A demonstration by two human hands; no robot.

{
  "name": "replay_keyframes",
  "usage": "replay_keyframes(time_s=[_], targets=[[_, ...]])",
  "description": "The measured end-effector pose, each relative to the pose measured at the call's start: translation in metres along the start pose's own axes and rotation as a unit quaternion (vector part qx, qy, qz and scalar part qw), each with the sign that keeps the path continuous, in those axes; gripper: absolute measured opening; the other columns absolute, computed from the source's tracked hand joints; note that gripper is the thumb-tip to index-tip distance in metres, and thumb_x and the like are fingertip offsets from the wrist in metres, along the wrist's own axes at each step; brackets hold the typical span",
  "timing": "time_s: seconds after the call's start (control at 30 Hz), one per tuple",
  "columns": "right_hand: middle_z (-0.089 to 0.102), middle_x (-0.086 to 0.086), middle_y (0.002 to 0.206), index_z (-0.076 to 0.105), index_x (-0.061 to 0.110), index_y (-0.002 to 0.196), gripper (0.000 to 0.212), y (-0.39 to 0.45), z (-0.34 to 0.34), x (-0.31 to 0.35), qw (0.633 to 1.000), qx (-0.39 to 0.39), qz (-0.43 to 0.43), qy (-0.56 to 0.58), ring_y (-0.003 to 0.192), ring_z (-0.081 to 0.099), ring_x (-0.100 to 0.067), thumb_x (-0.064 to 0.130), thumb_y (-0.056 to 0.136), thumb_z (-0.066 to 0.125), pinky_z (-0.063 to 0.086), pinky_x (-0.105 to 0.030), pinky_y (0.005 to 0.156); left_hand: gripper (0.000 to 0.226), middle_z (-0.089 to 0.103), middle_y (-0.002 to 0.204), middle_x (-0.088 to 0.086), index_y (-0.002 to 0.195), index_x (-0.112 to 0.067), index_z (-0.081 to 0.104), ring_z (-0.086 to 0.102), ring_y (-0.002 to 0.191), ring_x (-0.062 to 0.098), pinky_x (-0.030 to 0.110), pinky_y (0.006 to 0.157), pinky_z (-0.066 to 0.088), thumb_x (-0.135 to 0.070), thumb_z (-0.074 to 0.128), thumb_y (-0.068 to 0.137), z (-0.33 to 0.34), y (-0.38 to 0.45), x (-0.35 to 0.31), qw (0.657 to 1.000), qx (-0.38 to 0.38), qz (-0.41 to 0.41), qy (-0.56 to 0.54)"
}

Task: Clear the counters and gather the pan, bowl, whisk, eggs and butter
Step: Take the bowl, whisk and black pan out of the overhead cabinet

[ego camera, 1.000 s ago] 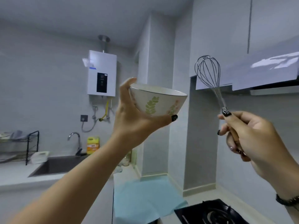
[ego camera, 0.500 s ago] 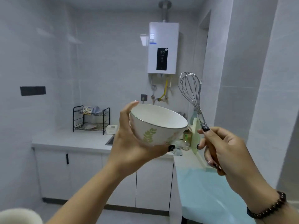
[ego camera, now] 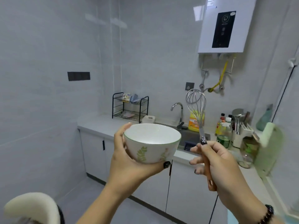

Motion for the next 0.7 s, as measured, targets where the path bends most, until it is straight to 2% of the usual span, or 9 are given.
replay_keyframes(time_s=[0.1,0.2,0.33,0.4,0.47,0.6,0.7], targets=[[0.074,-0.011,0.09,0.06,0.007,0.092,0.021,0.048,0.014,-0.019,0.995,0.035,0.04,0.082,0.08,0.073,-0.025,0.019,0.099,0.044,0.055,-0.042,0.071,0.117,0.052,0.107,-0.039,0.123,-0.06,0.034,0.056,0.107,-0.008,0.016,0.077,0.055,-0.035,0.097,0.028,0.007,0.026,0.033,1.0,-0.023,-0.02,-0.003],[0.073,-0.016,0.098,0.057,0.001,0.093,0.022,0.081,0.043,-0.041,0.973,0.088,0.109,0.186,0.093,0.071,-0.028,0.014,0.1,0.041,0.06,-0.042,0.077,0.118,0.051,0.111,-0.038,0.125,-0.057,0.034,0.055,0.111,-0.008,0.014,0.077,0.053,-0.032,0.099,0.029,0.012,0.05,0.061,0.999,-0.025,-0.029,0.003],[0.074,-0.011,0.101,0.057,0.0,0.095,0.023,0.112,0.083,-0.061,0.964,0.148,0.136,0.177,0.098,0.07,-0.023,0.014,0.1,0.041,0.056,-0.044,0.084,0.118,0.05,0.114,-0.038,0.128,-0.054,0.033,0.056,0.112,-0.004,0.019,0.08,0.055,-0.029,0.095,0.031,0.011,0.075,0.098,0.998,-0.023,-0.048,0.017],[0.073,-0.008,0.103,0.058,-0.001,0.1,0.024,0.132,0.103,-0.068,0.963,0.167,0.131,0.167,0.1,0.07,-0.02,0.016,0.101,0.04,0.057,-0.044,0.085,0.118,0.049,0.114,-0.039,0.131,-0.051,0.033,0.055,0.112,-0.006,0.019,0.08,0.054,-0.027,0.093,0.032,0.005,0.089,0.119,0.998,-0.026,-0.055,0.017],[0.074,-0.008,0.101,0.059,0.0,0.096,0.025,0.151,0.123,-0.074,0.959,0.171,0.134,0.182,0.099,0.07,-0.022,0.016,0.101,0.04,0.058,-0.044,0.083,0.12,0.049,0.114,-0.04,0.133,-0.048,0.031,0.054,0.113,-0.009,0.016,0.081,0.053,-0.028,0.093,0.032,-0.004,0.104,0.14,0.997,-0.029,-0.063,0.019],[0.074,-0.007,0.092,0.057,0.003,0.086,0.026,0.195,0.169,-0.091,0.954,0.171,0.143,0.2,0.097,0.07,-0.025,0.018,0.1,0.04,0.059,-0.044,0.076,0.128,0.043,0.121,-0.039,0.137,-0.055,0.02,0.051,0.114,-0.013,0.009,0.082,0.049,-0.022,0.095,0.038,-0.026,0.146,0.189,0.996,-0.008,-0.09,0.018],[0.075,-0.007,0.092,0.058,0.003,0.089,0.027,0.235,0.215,-0.104,0.961,0.175,0.137,0.165,0.096,0.071,-0.022,0.019,0.1,0.04,0.06,-0.042,0.075,0.132,0.036,0.128,-0.037,0.136,-0.061,0.009,0.047,0.117,-0.015,0.007,0.086,0.046,-0.032,0.093,0.038,-0.05,0.184,0.234,0.994,-0.004,-0.112,0.008]])
Point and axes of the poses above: each hand's wrist, its own y-axis towards the middle knuckle, its own z-axis out of the palm, x = y × z, the point moved 10 cm from there along y, towards the middle knuckle
